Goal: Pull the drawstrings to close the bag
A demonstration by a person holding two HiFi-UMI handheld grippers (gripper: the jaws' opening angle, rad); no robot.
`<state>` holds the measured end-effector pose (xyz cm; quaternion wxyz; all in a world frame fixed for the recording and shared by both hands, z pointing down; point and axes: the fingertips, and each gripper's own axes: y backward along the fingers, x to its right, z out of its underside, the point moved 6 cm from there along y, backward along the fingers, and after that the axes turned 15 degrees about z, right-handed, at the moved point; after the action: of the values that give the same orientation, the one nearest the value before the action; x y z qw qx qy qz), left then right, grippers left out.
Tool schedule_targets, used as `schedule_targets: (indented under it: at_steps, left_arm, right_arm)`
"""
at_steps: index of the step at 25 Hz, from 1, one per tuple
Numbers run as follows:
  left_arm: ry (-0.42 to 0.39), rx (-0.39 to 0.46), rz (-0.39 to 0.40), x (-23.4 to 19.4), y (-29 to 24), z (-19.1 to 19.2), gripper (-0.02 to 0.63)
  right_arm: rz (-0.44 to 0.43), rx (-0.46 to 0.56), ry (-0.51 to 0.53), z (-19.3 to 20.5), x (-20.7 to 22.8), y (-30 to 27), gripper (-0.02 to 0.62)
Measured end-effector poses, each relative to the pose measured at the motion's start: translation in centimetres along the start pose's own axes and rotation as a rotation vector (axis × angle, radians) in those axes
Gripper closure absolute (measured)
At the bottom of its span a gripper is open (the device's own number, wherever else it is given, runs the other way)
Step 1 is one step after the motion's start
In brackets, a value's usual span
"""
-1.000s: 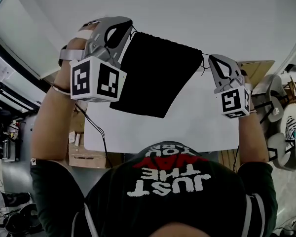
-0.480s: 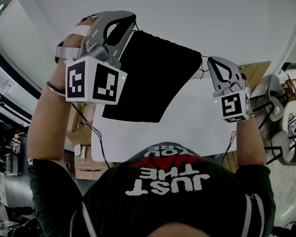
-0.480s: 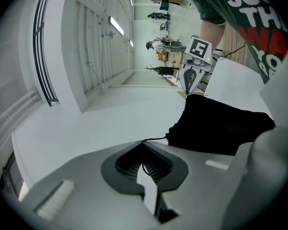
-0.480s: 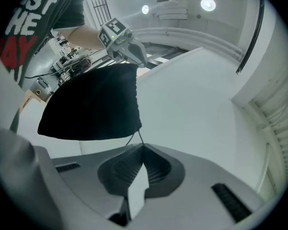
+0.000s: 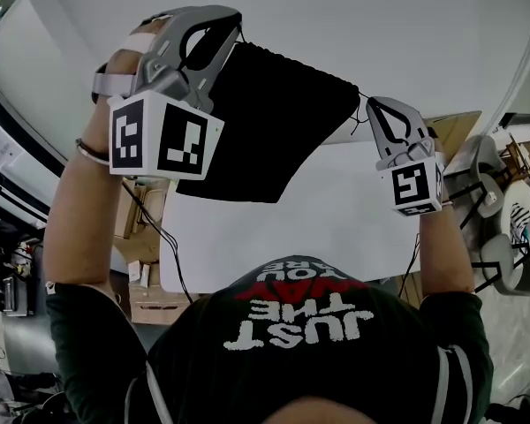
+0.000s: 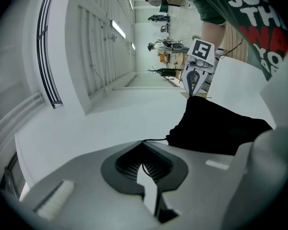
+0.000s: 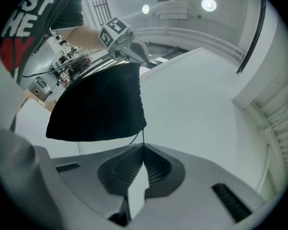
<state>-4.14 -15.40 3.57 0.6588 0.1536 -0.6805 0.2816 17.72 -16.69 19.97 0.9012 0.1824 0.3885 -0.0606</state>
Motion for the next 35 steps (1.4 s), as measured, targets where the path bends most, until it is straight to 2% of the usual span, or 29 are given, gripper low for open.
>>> schedule_targets:
  at_steps: [5,17,25,29,32,35]
  left_arm:
    - [-0.001,0.001,-0.003,-0.1,-0.1,0.2,0.606]
    - [-0.027,-0.021,-0.028,-0.6,1.0,0.6,0.606]
    - [-0.033,-0.040,-0.053,-0.9,2.9,1.1,0.606]
    - [-0.036,-0.037,-0.067,-1.0,3.5,1.0,0.606]
    - [-0.039,-0.012,-0.067,-1.0,3.8,-0.1,0.606]
    - [-0.063,0.007,-0.070,-1.0,4.3,-1.0,0.606]
  right_arm:
    - [-0.006,-0.003,-0.004,0.0,-0.2,-0.3,0.591]
    - [0.075,-0.073,0.141,1.0,0.8,-0.7,0.591]
    - [0.115,-0.101,0.191,0.7,1.3,-0.2,0.591]
    - [0.112,-0.105,0.176,0.3,1.3,-0.1,0.592]
    - [0.061,-0.099,0.087,-0.1,1.2,0.3,0.591]
    - [0.042,-0.088,0.078,-0.7,0.4,0.6,0.591]
